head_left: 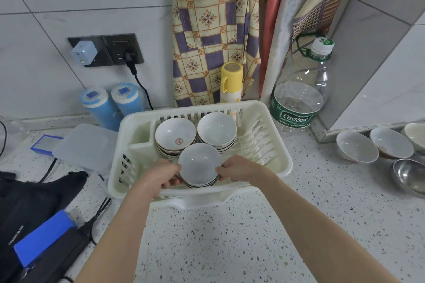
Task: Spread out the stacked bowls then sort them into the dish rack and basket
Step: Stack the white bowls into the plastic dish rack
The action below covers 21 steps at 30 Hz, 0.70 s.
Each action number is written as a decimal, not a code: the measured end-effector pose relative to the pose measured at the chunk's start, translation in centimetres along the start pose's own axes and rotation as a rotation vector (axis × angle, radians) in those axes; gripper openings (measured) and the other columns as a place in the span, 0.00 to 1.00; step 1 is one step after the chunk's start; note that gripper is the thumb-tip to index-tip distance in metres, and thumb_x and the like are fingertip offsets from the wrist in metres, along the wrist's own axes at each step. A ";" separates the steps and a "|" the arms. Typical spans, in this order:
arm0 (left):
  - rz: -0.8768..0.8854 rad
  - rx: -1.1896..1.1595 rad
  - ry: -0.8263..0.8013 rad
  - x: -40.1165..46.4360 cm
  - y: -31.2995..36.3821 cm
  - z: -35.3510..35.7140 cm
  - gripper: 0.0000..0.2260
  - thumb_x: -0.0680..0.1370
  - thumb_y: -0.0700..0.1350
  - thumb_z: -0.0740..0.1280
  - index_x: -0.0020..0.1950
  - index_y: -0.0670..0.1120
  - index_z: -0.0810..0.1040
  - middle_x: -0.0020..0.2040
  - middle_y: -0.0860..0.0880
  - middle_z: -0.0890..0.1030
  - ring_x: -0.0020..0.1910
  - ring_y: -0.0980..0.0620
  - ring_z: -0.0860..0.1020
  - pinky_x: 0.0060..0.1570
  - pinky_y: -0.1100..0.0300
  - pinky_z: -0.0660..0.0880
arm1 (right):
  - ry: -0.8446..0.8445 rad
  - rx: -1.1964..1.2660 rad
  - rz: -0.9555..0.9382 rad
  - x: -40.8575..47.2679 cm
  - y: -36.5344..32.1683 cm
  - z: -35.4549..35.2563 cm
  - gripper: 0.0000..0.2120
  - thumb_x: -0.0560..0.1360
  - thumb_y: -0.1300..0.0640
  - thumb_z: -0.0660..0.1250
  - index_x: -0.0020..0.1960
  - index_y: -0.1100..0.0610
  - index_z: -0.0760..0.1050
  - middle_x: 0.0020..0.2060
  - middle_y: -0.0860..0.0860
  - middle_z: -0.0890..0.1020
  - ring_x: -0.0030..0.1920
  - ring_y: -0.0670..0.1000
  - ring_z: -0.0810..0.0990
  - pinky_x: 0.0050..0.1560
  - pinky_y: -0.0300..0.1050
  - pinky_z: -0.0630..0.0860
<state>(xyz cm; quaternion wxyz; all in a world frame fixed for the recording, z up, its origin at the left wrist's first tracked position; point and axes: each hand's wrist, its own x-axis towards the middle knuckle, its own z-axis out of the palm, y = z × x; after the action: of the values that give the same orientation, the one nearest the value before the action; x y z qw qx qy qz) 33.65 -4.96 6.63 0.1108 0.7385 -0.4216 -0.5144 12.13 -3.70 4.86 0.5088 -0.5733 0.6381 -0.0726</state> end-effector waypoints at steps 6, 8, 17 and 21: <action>0.009 -0.006 0.027 0.6 -0.2 0.2 0.06 0.82 0.41 0.63 0.45 0.41 0.74 0.32 0.42 0.79 0.13 0.57 0.65 0.17 0.68 0.55 | 0.021 -0.038 -0.029 0.2 0.4 0.2 0.19 0.79 0.51 0.62 0.52 0.67 0.81 0.54 0.62 0.83 0.42 0.52 0.73 0.47 0.45 0.70; 0.012 0.014 0.033 0.8 -0.3 0.2 0.07 0.82 0.42 0.63 0.46 0.41 0.75 0.32 0.42 0.79 0.15 0.56 0.65 0.17 0.68 0.55 | 0.029 -0.047 -0.039 0.3 0.5 0.2 0.20 0.79 0.50 0.62 0.51 0.67 0.82 0.53 0.64 0.83 0.41 0.53 0.72 0.45 0.45 0.68; 0.037 -0.039 0.149 0.0 -0.1 0.6 0.06 0.78 0.43 0.66 0.48 0.41 0.79 0.35 0.44 0.79 0.25 0.51 0.70 0.22 0.64 0.60 | 0.240 -0.112 -0.001 -0.4 0.2 0.4 0.20 0.75 0.47 0.62 0.39 0.63 0.80 0.34 0.56 0.83 0.33 0.50 0.75 0.36 0.44 0.73; 0.224 -0.041 0.453 -1.1 -0.8 1.3 0.07 0.77 0.47 0.67 0.51 0.46 0.79 0.38 0.47 0.81 0.32 0.48 0.77 0.32 0.57 0.72 | 0.608 0.112 -0.128 -2.1 0.9 1.0 0.15 0.74 0.49 0.60 0.37 0.59 0.77 0.31 0.52 0.83 0.31 0.50 0.78 0.30 0.42 0.73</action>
<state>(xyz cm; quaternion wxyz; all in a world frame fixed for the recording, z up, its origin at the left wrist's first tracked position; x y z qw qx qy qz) 32.82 -3.36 6.31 0.2735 0.7811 -0.4549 -0.3288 11.90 -1.24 4.94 0.3197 -0.5356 0.7185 -0.3076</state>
